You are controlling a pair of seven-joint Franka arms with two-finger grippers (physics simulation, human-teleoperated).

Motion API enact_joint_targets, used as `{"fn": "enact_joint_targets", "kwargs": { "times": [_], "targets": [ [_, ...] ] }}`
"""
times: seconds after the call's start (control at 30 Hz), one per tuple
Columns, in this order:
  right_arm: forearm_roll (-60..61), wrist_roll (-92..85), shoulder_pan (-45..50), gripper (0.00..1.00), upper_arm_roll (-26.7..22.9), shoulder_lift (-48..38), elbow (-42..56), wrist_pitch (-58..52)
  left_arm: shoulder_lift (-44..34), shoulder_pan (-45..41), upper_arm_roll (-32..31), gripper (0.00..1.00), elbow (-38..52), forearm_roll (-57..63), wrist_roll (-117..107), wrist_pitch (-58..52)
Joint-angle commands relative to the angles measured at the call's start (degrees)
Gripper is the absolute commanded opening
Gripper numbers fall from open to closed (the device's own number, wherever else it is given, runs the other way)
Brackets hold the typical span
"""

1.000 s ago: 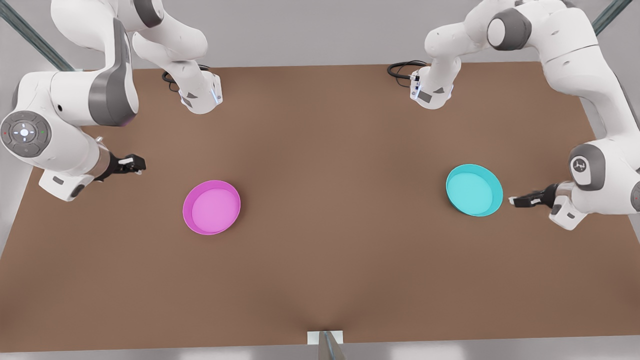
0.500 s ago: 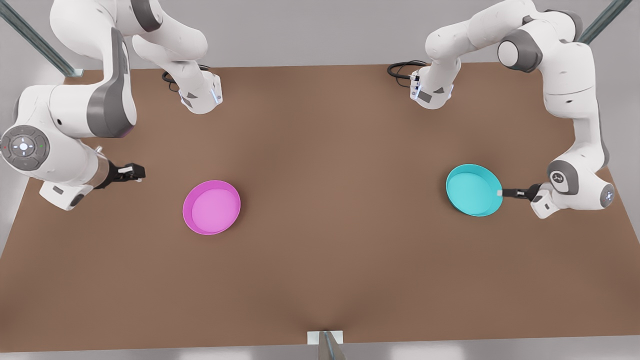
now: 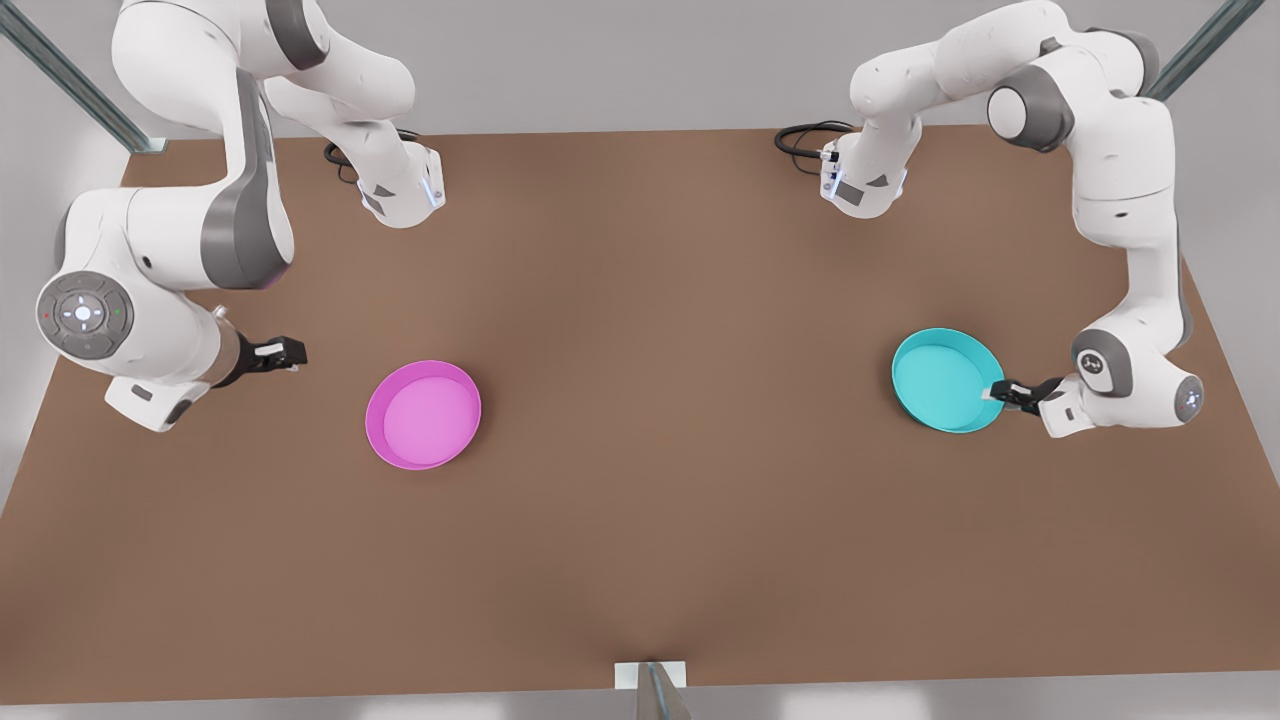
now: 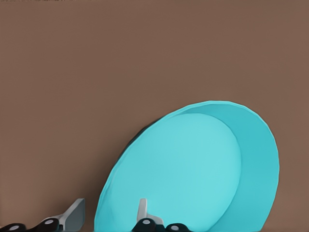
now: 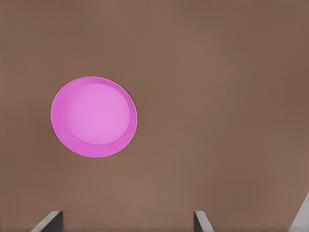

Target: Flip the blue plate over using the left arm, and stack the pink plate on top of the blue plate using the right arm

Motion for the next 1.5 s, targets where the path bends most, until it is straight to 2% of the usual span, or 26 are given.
{"fn": "enact_joint_targets", "kwargs": {
  "times": [0.0,0.17,0.27,0.53,0.57,0.67,0.8,0.97,1.1,1.2,1.27,1.3,1.37,1.4,1.43,1.47],
  "targets": [
    [0.01,1.03,0.00,1.00,0.05,-0.04,0.03,0.19,0.02,-0.04,0.00,0.57,0.02,-0.01,7.59,1.56],
    [0.01,1.03,-0.09,1.00,0.05,-0.04,0.03,0.37,0.19,-1.01,0.00,0.56,0.02,0.08,7.59,2.09],
    [0.01,1.03,-0.09,1.00,-0.04,-0.04,0.03,0.37,0.72,-1.09,0.00,0.49,0.11,0.08,7.42,2.17],
    [0.10,0.94,-0.09,1.00,0.05,-0.04,0.03,0.37,1.86,-1.01,0.00,0.47,0.11,0.17,6.54,2.96],
    [0.10,0.94,-0.09,1.00,0.05,-0.04,0.03,0.37,1.77,-1.01,0.09,0.36,0.11,0.34,6.63,2.97],
    [0.19,0.59,-0.26,1.00,0.05,0.40,0.38,0.37,1.86,-1.01,0.09,0.21,0.11,0.43,6.01,2.79],
    [0.10,0.50,-0.17,1.00,-0.04,0.40,0.29,0.28,1.69,-1.18,0.09,0.21,0.28,0.78,3.64,2.70],
    [0.37,0.41,-0.35,1.00,0.05,0.75,0.29,0.37,-2.27,-3.90,0.00,0.21,1.60,1.22,-4.45,2.17],
    [-0.07,0.24,-0.26,1.00,-0.04,0.84,0.03,1.86,-7.27,-10.58,0.00,0.21,4.77,1.57,-14.63,2.26],
    [-0.16,0.50,-2.02,1.00,-0.21,3.56,2.49,2.83,-10.35,-18.06,0.09,0.21,10.12,9.66,-32.13,2.79],
    [2.03,0.76,-3.16,1.00,-0.21,3.47,2.49,2.92,-8.86,-20.43,0.18,0.21,15.92,12.81,-37.75,2.79],
    [2.04,0.94,-3.25,1.00,-0.21,3.47,2.49,2.92,-7.98,-22.01,0.09,0.21,21.72,20.02,-44.16,2.00],
    [2.04,0.94,-3.60,1.00,-0.21,3.47,2.67,2.83,-7.28,-25.79,0.26,0.21,23.05,24.76,-54.80,2.96],
    [2.04,0.94,-3.78,1.00,-0.21,3.47,2.67,2.83,-5.52,-27.81,0.35,0.21,27.17,30.92,-58.14,4.46],
    [1.95,0.50,-3.78,1.00,-0.21,3.47,2.67,2.83,-3.94,-31.14,2.63,0.21,30.25,31.89,-63.24,4.55],
    [1.95,0.41,-3.78,1.00,-0.21,3.48,2.67,2.74,-4.03,-38.35,10.18,0.21,30.34,33.48,-65.53,4.64]
  ]
}}
